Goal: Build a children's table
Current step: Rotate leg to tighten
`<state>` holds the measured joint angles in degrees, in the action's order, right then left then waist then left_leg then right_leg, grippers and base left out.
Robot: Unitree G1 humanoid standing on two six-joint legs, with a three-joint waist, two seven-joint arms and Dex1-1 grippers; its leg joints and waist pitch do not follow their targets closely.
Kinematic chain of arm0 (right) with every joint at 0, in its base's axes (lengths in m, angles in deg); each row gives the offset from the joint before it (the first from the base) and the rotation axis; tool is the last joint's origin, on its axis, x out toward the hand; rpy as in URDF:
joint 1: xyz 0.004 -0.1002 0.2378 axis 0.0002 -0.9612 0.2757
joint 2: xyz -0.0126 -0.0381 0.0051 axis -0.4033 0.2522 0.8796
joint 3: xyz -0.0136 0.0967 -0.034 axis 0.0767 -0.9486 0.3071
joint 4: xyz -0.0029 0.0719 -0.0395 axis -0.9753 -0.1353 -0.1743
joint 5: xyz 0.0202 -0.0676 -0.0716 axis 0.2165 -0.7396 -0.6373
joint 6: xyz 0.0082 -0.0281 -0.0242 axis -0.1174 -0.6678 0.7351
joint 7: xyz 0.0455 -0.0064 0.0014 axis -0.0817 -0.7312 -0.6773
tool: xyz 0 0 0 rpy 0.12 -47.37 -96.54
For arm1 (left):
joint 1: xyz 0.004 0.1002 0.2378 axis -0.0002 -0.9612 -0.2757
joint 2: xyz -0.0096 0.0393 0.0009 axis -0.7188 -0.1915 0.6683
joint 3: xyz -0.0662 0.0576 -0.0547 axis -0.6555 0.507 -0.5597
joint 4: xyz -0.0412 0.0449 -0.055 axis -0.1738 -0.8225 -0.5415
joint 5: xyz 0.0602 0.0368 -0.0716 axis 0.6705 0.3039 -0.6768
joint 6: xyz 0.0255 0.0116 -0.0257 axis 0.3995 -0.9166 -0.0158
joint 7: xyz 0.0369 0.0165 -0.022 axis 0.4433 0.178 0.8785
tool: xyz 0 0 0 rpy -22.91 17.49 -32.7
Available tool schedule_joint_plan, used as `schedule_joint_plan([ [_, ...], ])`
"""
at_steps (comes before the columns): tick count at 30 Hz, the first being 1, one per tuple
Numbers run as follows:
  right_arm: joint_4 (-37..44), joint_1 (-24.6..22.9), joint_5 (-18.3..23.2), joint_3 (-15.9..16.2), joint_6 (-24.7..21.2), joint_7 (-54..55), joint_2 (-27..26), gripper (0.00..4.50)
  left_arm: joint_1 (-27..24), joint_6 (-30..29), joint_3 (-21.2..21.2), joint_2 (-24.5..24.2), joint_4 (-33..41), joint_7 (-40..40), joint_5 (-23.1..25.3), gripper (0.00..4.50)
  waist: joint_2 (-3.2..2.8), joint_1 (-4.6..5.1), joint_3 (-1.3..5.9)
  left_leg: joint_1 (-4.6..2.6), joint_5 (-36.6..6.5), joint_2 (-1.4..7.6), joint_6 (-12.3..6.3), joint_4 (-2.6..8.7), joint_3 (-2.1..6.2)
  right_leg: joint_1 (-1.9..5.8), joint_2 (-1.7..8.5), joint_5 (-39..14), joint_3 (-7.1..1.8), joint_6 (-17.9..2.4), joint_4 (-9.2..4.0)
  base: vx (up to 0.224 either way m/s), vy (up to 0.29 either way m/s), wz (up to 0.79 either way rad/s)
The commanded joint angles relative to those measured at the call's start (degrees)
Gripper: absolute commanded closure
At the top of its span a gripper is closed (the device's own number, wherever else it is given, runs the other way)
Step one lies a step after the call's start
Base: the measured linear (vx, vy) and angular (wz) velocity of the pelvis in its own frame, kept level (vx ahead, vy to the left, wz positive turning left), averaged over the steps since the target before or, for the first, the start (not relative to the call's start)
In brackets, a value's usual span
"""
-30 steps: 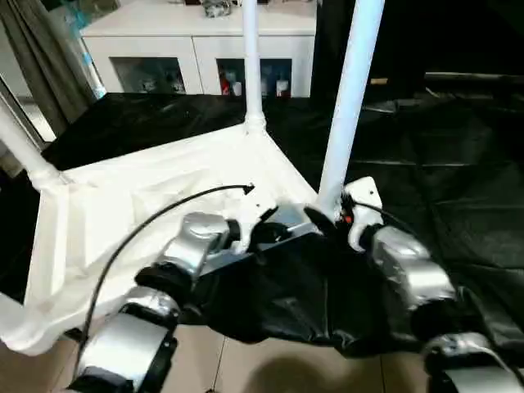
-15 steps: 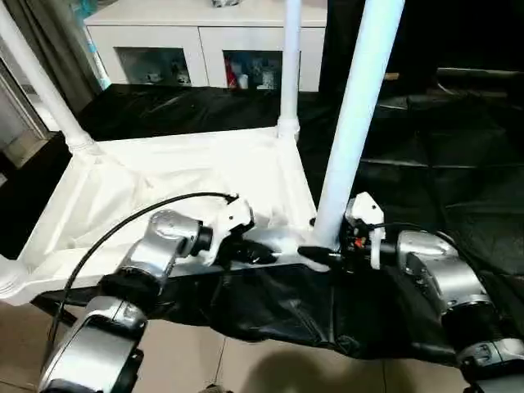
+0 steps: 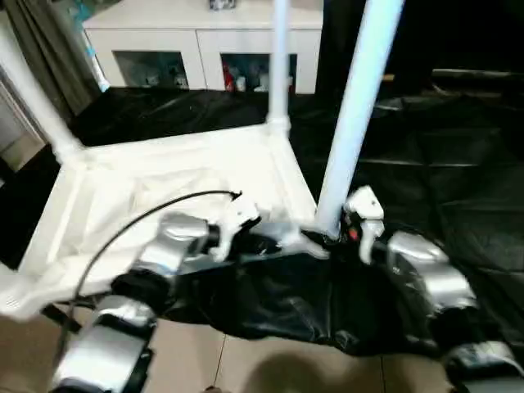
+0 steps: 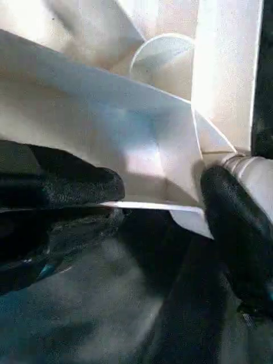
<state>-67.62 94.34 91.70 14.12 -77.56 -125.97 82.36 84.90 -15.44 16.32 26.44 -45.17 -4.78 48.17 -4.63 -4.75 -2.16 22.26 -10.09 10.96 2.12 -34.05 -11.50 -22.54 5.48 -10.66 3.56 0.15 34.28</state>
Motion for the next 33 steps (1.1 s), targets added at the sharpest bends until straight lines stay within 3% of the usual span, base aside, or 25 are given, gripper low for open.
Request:
schedule_joint_plan([
  [1, -5.2, -0.8, -2.0, 0.6, -3.1, 7.9, -3.4, 1.77, 1.9, 0.7, -2.7, 3.3, -1.8, 8.1, -1.1, 4.50, 1.17, 0.47, 2.69, -1.61, -18.1, 2.07, -0.29, 4.73, 1.38, 1.59, 3.45, -22.7, -1.96, -10.9, -5.29, 0.000, 0.000, 0.00],
  [2, -5.9, -0.4, -1.7, -0.1, -3.7, 11.1, -4.9, 1.77, 2.5, 0.7, -3.0, 4.5, -2.6, 10.1, -1.2, 4.50, 1.15, 0.59, 2.50, -2.03, -20.0, 2.09, 0.48, 4.97, 1.58, 1.40, 3.46, -25.4, -1.91, -10.1, -5.64, 0.000, 0.000, 0.00],
  [3, -6.5, 0.0, -1.6, -0.5, -3.8, 13.7, -6.6, 1.77, 3.0, 0.6, -3.2, 5.8, -3.3, 11.9, -1.3, 4.50, 0.76, 0.68, 2.58, -2.24, -20.7, 2.08, 0.87, 5.07, 1.64, 1.32, 3.50, -26.1, -1.99, -9.5, -5.85, 0.000, 0.000, 0.00],
  [4, -6.5, 0.0, -1.6, -0.5, -3.8, 13.7, -6.6, 1.77, 3.0, 0.6, -3.2, 5.8, -3.3, 11.9, -1.3, 4.50, 0.90, 0.78, 2.51, -2.30, -21.1, 2.07, 0.98, 5.13, 1.61, 1.15, 3.43, -26.3, -2.05, -9.3, -6.03, 0.000, 0.000, 0.00],
  [8, -7.7, 1.3, -3.5, 1.3, -0.7, 15.5, -9.9, 1.77, 3.8, 1.1, -2.9, 8.0, -4.3, 13.3, -1.2, 4.50, 0.82, 1.00, 2.68, -2.02, -21.8, 2.01, 0.71, 5.34, 1.81, 1.44, 3.42, -24.3, -2.03, -9.0, -5.94, 0.000, 0.000, 0.00],
  [9, -7.7, 1.5, -3.1, 1.4, -0.2, 13.9, -10.1, 1.22, 3.8, 1.3, -2.9, 8.1, -4.3, 12.9, -1.3, 4.50, 0.79, 1.02, 2.73, -1.95, -21.6, 2.01, 0.25, 5.32, 1.77, 1.49, 3.43, -23.4, -2.07, -9.2, -5.88, 0.000, 0.000, 0.00],
  [11, -7.0, 1.9, -0.3, 0.0, -0.5, 10.8, -10.6, 1.08, 3.6, 2.0, -2.2, 7.7, -4.1, 10.4, -1.1, 4.50, 0.79, 1.03, 2.76, -1.75, -20.9, 2.04, -0.36, 5.35, 1.75, 1.64, 3.43, -22.2, -2.08, -9.7, -5.76, 0.000, 0.000, 0.00],
  [12, -6.4, 2.0, -0.2, 0.3, -0.4, 9.0, -9.8, 1.08, 3.3, 2.2, -2.0, 7.2, -3.8, 8.9, -1.1, 4.50, 1.01, 1.06, 2.76, -1.68, -20.8, 2.06, -0.58, 5.37, 1.71, 1.70, 3.40, -21.8, -2.07, -9.8, -5.73, 0.000, 0.000, 0.00],
  [13, -6.4, 2.0, -0.2, 0.3, -0.4, 9.0, -9.8, 0.91, 3.3, 2.2, -2.0, 7.2, -3.8, 8.9, -1.1, 4.50, 0.91, 1.08, 2.79, -1.56, -20.3, 2.06, -0.86, 5.35, 1.74, 1.81, 3.46, -21.2, -2.06, -10.0, -5.59, 0.000, 0.000, 0.00],
  [17, -3.9, 1.9, -0.7, 2.6, 0.8, -0.9, -4.5, 0.91, 2.5, 3.6, -0.7, 3.3, -2.9, 1.9, -1.0, 4.50, 1.06, 0.97, 2.94, -1.35, -17.8, 2.10, -2.08, 5.11, 1.54, 2.17, 3.42, -18.6, -1.93, -11.1, -5.35, 0.000, 0.000, 0.00],
  [22, -1.7, 1.0, 0.0, 3.5, 1.1, -6.9, -1.5, 0.91, 1.8, 3.5, -0.3, 1.2, -1.9, -2.5, -1.4, 4.50, 0.97, 0.64, 3.27, -0.95, -13.5, 2.25, -3.80, 4.63, 1.31, 2.40, 3.49, -13.7, -1.82, -12.5, -4.67, 0.000, 0.000, 0.00],
  [24, -0.1, 0.3, 0.7, 3.9, 0.7, -10.7, 0.4, 0.91, 1.3, 3.1, 0.0, -0.1, -0.8, -5.6, -1.7, 4.50, 0.72, 0.68, 3.37, -0.97, -12.2, 2.44, -4.10, 4.56, 1.32, 2.31, 3.31, -10.7, -1.72, -13.8, -4.22, 0.000, 0.000, 0.00],
  [28, 2.5, -1.3, 1.0, 5.2, 0.8, -18.6, 5.0, 0.91, 0.1, 1.6, 0.5, -3.6, 1.6, -13.3, -2.8, 4.50, 0.99, 0.38, 3.70, -0.81, -9.6, 2.39, -5.78, 4.07, 1.26, 2.69, 3.13, -4.7, -1.57, -15.3, -3.51, 0.000, 0.000, 0.00],
  [29, 3.1, -1.7, 1.2, 5.5, 0.7, -21.4, 6.5, 0.91, -0.2, 1.0, 0.6, -4.8, 2.3, -16.0, -3.2, 4.50, 0.74, 0.24, 3.76, -0.85, -9.3, 2.45, -6.65, 3.93, 1.14, 2.46, 3.18, -3.4, -1.63, -16.0, -3.28, 0.000, 0.000, 0.00],
  [33, 4.1, -2.3, 2.0, 5.3, 0.1, -24.7, 7.9, 1.06, -0.6, 0.7, 0.7, -6.3, 2.9, -18.5, -3.6, 4.50, 0.70, -0.31, 4.02, -0.96, -7.9, 2.61, -7.32, 3.58, 1.07, 2.17, 3.04, 0.0, -1.69, -16.9, -2.74, 0.000, 0.000, 0.00],
])
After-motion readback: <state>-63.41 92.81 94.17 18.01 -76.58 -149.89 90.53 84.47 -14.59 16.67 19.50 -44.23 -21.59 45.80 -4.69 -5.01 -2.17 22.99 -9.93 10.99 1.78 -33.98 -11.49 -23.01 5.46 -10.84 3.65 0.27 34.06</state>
